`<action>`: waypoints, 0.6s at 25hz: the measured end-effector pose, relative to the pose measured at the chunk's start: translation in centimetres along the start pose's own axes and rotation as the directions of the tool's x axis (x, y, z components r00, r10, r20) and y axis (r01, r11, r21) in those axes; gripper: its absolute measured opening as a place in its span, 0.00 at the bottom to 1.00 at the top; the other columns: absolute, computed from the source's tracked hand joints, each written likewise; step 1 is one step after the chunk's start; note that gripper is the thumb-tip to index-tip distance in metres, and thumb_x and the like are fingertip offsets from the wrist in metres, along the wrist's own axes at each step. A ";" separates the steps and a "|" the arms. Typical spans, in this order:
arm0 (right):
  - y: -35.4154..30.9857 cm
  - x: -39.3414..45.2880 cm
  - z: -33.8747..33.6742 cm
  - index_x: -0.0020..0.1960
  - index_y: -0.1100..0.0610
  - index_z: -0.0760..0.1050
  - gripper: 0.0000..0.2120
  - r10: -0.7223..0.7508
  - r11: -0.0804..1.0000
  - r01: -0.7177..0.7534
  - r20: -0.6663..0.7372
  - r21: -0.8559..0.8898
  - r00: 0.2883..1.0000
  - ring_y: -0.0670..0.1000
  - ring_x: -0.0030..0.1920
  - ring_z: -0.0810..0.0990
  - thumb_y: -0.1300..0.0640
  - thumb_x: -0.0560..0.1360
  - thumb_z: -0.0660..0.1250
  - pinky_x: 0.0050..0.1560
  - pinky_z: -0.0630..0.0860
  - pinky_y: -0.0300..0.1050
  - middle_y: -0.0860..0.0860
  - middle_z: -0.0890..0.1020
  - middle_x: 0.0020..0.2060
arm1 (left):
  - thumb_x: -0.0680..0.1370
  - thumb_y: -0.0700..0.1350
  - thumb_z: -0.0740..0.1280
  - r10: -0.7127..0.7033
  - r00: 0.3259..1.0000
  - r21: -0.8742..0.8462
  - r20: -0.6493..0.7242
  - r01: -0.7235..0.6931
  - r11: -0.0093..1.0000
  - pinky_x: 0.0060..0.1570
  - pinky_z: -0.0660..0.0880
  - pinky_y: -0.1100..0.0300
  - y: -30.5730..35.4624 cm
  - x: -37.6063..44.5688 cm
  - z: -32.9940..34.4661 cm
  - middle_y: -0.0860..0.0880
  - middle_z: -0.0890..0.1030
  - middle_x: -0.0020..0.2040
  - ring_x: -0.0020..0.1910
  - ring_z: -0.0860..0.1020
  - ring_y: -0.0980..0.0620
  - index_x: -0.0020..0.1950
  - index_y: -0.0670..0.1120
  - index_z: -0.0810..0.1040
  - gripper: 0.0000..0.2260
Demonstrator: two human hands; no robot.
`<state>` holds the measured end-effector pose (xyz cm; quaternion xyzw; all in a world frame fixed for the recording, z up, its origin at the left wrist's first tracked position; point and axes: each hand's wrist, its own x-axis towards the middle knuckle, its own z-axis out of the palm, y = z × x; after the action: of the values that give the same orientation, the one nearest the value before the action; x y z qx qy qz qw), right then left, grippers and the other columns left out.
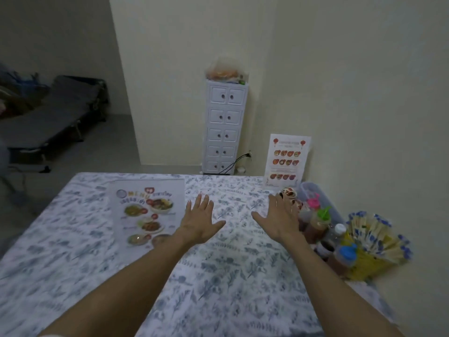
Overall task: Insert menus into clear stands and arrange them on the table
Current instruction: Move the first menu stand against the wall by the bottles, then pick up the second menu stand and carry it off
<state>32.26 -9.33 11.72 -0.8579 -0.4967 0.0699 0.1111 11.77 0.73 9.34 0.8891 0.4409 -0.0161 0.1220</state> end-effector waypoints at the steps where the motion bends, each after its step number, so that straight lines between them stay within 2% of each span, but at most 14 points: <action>1: -1.2 -1.3 0.5 0.78 0.55 0.50 0.41 -0.016 1.000 0.016 0.005 0.011 1.000 0.57 0.79 0.46 0.33 0.75 0.56 0.77 0.44 0.60 0.55 0.51 0.79 | 0.78 0.65 0.49 -0.013 1.000 -0.006 0.000 0.013 1.000 0.76 0.37 0.45 -1.0 -1.8 0.2 0.45 0.43 0.80 0.79 0.38 0.46 0.79 0.43 0.46 0.37; 5: -6.0 -5.2 3.6 0.78 0.56 0.49 0.40 -0.107 0.991 0.106 0.013 0.076 0.994 0.56 0.79 0.45 0.35 0.76 0.56 0.78 0.43 0.57 0.54 0.51 0.79 | 0.78 0.65 0.49 -0.104 0.995 -0.047 -0.007 0.104 0.993 0.76 0.38 0.46 -5.2 -7.2 0.9 0.45 0.43 0.80 0.79 0.39 0.45 0.79 0.43 0.46 0.37; 10: -10.8 -6.9 7.8 0.77 0.56 0.53 0.35 -0.255 0.948 0.247 0.017 0.199 0.967 0.54 0.79 0.51 0.39 0.77 0.58 0.78 0.50 0.55 0.54 0.56 0.78 | 0.79 0.62 0.52 -0.222 0.974 -0.178 -0.051 0.210 0.961 0.76 0.38 0.46 -10.5 -10.3 1.8 0.46 0.45 0.80 0.79 0.40 0.46 0.79 0.45 0.48 0.35; 15: -14.6 -4.7 11.1 0.78 0.55 0.51 0.33 -0.315 0.844 0.219 0.120 0.490 0.942 0.52 0.77 0.54 0.46 0.79 0.60 0.75 0.56 0.50 0.53 0.55 0.78 | 0.79 0.62 0.53 -0.373 0.925 -0.345 -0.069 0.329 0.879 0.76 0.38 0.46 -14.6 -9.9 2.8 0.45 0.42 0.80 0.79 0.39 0.47 0.79 0.43 0.42 0.37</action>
<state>15.21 -5.01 4.82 -0.7162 -0.5883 0.2560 0.2748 -5.56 0.87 4.99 0.7605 0.5987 0.0945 0.2330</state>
